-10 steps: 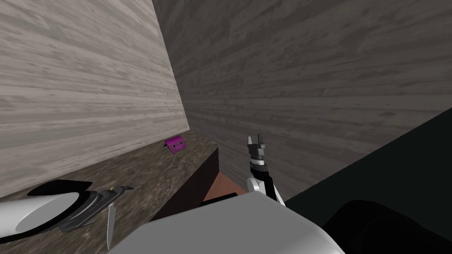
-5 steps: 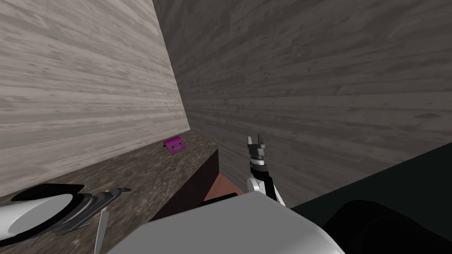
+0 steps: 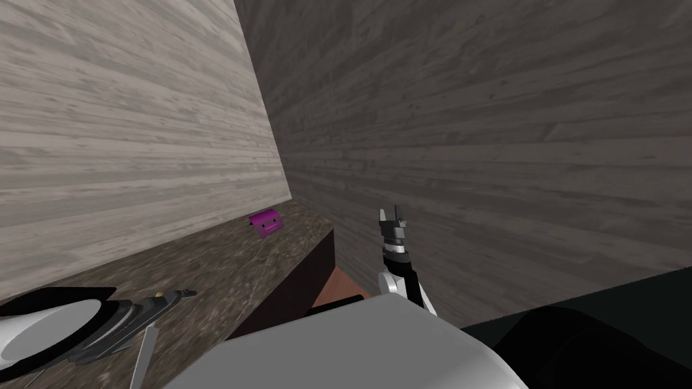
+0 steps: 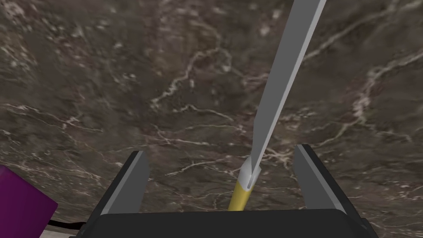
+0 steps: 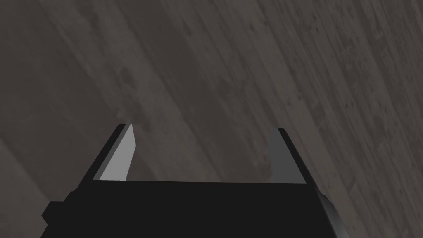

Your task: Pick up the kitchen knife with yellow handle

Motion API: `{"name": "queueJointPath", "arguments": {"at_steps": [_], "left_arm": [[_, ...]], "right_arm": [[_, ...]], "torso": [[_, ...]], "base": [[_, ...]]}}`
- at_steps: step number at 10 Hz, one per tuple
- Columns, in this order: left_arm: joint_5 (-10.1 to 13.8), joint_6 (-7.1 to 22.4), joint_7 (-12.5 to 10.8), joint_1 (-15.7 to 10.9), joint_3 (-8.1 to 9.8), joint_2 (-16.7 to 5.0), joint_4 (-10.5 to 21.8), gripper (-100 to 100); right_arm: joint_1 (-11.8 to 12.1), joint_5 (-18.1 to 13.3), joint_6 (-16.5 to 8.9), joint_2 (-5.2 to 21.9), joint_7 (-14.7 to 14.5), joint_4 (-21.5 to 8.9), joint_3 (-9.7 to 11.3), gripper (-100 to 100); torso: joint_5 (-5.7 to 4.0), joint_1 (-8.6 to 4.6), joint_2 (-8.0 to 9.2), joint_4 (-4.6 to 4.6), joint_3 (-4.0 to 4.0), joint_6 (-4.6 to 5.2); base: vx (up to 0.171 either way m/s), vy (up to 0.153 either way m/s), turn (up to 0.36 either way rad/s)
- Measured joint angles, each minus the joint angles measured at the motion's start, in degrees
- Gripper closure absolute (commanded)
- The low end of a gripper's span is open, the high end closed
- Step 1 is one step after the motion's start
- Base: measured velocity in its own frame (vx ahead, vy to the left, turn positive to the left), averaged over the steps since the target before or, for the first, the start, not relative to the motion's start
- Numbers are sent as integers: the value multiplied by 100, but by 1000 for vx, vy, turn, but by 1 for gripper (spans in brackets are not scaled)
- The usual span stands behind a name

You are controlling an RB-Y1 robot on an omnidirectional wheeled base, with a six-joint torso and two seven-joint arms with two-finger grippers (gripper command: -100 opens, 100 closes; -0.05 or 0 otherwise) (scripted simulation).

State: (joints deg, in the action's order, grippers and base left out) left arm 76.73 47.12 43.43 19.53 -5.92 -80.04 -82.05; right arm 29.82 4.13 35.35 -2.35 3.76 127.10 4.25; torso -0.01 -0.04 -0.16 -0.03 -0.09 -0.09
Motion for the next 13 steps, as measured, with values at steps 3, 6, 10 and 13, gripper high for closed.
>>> {"name": "queueJointPath", "arguments": {"at_steps": [3, 6, 10, 13], "left_arm": [[214, -45, 435, 41, 116, 106, 266, -100], [436, -56, 921, 17, 206, 220, 579, -100], [677, -102, 1578, 84, 343, 323, 861, -100], [689, -108, 1882, 62, 340, 345, 905, 100]], "right_arm": [[0, 0, 0, 0, 0, 0, 0, 0], [1, 0, 0, 0, 0, 0, 0, 0], [1, 0, 0, 0, 0, 0, 0, 0], [1, -1, 0, 1, 0, -1, 2, 0]], "torso": [[-2, -7, -12, -2, -7, 2], [-3, -18, -19, -4, -11, 0], [-3, -16, -11, -2, -6, 0], [2, 5, 1, 1, 1, 1]], "base": [[45, -39, 37], [64, -60, 98], [38, -47, 70], [5, -5, -8]]}}
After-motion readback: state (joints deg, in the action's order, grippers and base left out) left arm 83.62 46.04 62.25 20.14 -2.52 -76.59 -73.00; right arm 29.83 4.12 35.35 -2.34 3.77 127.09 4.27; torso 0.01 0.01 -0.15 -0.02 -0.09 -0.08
